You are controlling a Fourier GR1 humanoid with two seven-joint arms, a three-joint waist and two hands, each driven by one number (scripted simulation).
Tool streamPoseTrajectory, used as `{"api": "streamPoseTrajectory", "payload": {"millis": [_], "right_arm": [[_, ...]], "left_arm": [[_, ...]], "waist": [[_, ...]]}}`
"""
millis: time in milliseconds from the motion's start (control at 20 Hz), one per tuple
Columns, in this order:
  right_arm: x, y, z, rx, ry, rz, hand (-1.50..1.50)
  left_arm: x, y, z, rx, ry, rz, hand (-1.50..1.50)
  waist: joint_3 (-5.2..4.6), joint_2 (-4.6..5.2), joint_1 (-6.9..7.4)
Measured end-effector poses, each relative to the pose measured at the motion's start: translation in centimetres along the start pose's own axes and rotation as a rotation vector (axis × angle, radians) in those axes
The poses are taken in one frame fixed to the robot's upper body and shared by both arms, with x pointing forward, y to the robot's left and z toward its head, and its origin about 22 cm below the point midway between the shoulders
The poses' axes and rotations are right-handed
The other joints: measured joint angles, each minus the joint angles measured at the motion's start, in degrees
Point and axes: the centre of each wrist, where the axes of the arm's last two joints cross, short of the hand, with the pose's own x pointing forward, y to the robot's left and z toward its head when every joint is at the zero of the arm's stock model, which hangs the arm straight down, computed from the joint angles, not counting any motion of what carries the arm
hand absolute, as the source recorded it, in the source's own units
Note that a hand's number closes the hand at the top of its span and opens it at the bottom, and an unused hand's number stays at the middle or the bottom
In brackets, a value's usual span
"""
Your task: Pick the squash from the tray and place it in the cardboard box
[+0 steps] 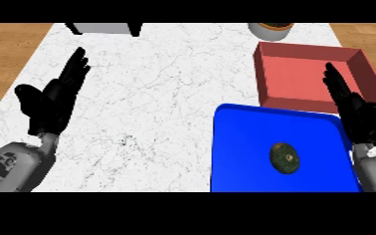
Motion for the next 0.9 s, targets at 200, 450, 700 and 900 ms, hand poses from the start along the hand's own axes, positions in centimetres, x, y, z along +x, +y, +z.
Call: {"api": "streamPoseTrajectory", "payload": {"millis": [200, 450, 700, 900], "right_arm": [[-0.6, 2.6, 1.6, -0.161, 0.057, -0.038, -1.50], [-3.7, 2.9, 4.1, -0.413, 0.135, 0.074, -1.50], [-9.2, 4.5, 9.8, -0.509, 0.245, 0.431, -1.50], [-10.7, 5.8, 13.3, -0.547, 0.244, 0.621, -1.50]], "left_arm": [[0.2, -0.8, 0.7, -0.051, -0.045, -0.016, 0.00], [-0.3, -2.4, 1.4, -0.147, -0.063, -0.032, 0.00], [-0.6, -3.6, 2.1, -0.228, -0.070, -0.032, 0.00], [-0.7, -4.2, 2.4, -0.267, -0.077, -0.038, 0.00]], "waist": [[0.53, 1.33, -2.04], [0.48, 1.58, -5.54], [0.21, 2.57, -5.08], [-0.02, 2.55, -4.25]]}}
